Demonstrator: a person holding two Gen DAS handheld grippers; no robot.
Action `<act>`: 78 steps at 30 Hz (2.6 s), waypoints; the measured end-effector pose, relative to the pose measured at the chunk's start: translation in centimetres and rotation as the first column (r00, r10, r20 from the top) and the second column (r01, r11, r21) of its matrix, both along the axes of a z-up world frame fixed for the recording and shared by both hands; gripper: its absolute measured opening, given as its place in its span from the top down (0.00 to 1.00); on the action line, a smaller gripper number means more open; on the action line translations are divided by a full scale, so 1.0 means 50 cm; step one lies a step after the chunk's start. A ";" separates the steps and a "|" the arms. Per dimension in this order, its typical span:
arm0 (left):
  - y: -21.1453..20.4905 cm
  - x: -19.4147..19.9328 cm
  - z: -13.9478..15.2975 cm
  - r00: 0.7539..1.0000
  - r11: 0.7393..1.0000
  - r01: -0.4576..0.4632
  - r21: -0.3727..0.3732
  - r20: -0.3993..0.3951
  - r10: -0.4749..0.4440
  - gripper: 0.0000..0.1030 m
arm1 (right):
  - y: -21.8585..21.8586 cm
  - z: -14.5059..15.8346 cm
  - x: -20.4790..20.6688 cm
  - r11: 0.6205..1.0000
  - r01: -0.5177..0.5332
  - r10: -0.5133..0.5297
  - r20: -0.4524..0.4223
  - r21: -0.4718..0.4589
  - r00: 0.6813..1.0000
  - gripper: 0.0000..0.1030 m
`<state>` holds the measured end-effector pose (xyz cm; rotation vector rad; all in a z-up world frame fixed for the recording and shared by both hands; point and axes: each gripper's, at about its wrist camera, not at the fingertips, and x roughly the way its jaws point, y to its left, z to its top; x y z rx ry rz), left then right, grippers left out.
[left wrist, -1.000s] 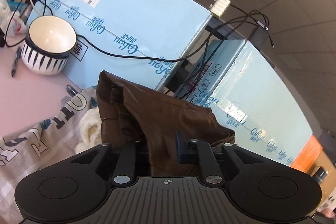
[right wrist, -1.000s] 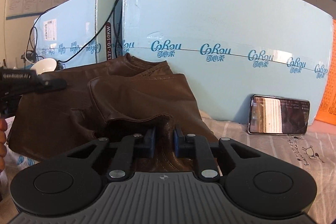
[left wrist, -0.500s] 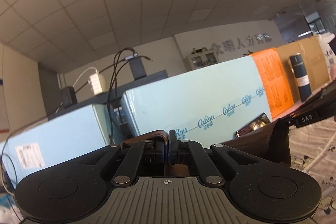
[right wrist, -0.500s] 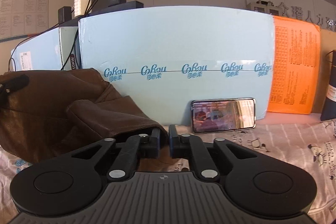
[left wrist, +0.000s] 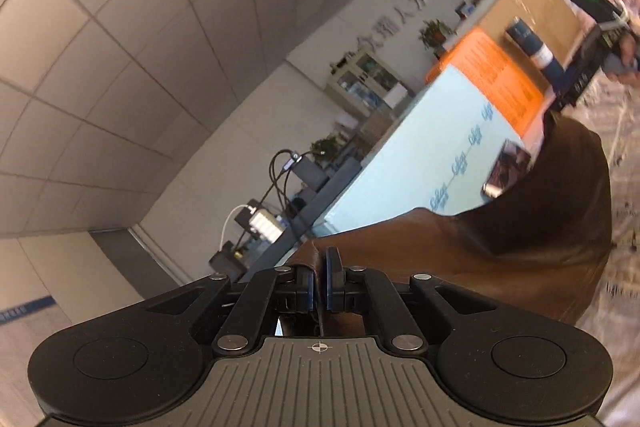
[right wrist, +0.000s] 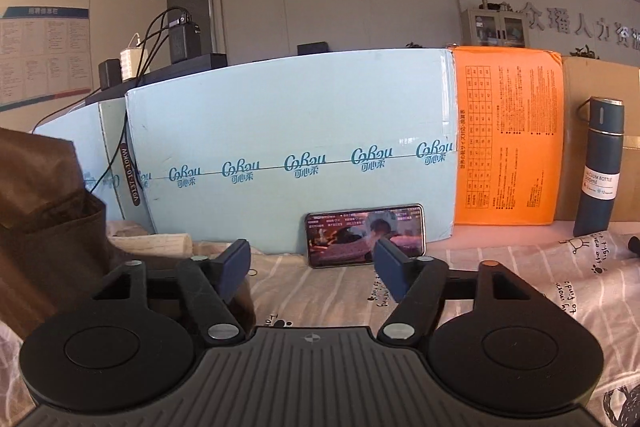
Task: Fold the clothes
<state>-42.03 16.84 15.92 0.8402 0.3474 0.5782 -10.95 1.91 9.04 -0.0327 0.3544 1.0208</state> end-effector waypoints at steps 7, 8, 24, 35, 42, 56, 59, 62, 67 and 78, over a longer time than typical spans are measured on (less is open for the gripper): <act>-0.047 -0.045 0.027 0.995 0.984 0.043 -0.174 -0.084 -0.058 0.92 | 0.038 0.026 0.052 0.985 -0.159 0.137 -0.259 -0.067 0.956 0.10; -0.048 -0.049 0.004 0.996 0.979 0.042 -0.199 -0.070 -0.057 0.92 | 0.050 0.008 0.050 0.978 -0.194 0.165 -0.291 -0.074 0.943 0.10; -0.039 -0.113 -0.291 0.965 0.858 0.007 -0.513 0.229 0.129 0.94 | 0.221 -0.173 -0.040 0.886 -0.463 0.381 -0.582 0.008 0.719 0.74; -0.050 -0.046 -0.194 0.867 0.878 0.292 -0.380 0.493 -0.075 0.97 | 0.092 0.003 -0.001 0.945 -0.276 0.319 -0.308 0.176 0.896 0.95; -0.065 0.091 -0.185 0.784 0.737 0.540 -0.407 0.563 -0.263 0.97 | -0.095 0.042 0.129 0.968 -0.049 0.100 -0.197 0.246 0.975 0.95; -0.127 0.069 -0.319 0.746 0.109 0.580 -0.807 0.473 -0.469 0.97 | -0.452 -0.140 0.202 0.957 0.064 0.006 -0.242 0.282 0.970 0.75; -0.134 0.079 -0.354 0.814 0.126 0.424 -0.897 0.317 -0.487 0.96 | -0.503 -0.150 0.219 0.942 0.149 -0.058 -0.293 0.300 0.954 0.58; -0.121 0.074 -0.376 0.861 0.188 0.307 -0.933 0.189 -0.472 0.92 | -0.520 -0.141 0.235 0.938 0.185 -0.094 -0.298 0.294 0.950 0.49; -0.062 0.015 -0.330 0.922 0.329 0.360 -0.873 0.278 -0.271 0.51 | -0.518 -0.122 0.266 0.937 0.204 -0.113 -0.307 0.284 0.945 0.31; 0.152 0.177 -0.300 0.920 0.360 0.067 -0.931 0.197 0.338 0.16 | -0.359 -0.101 0.249 0.982 -0.053 0.107 -0.303 0.183 0.947 0.12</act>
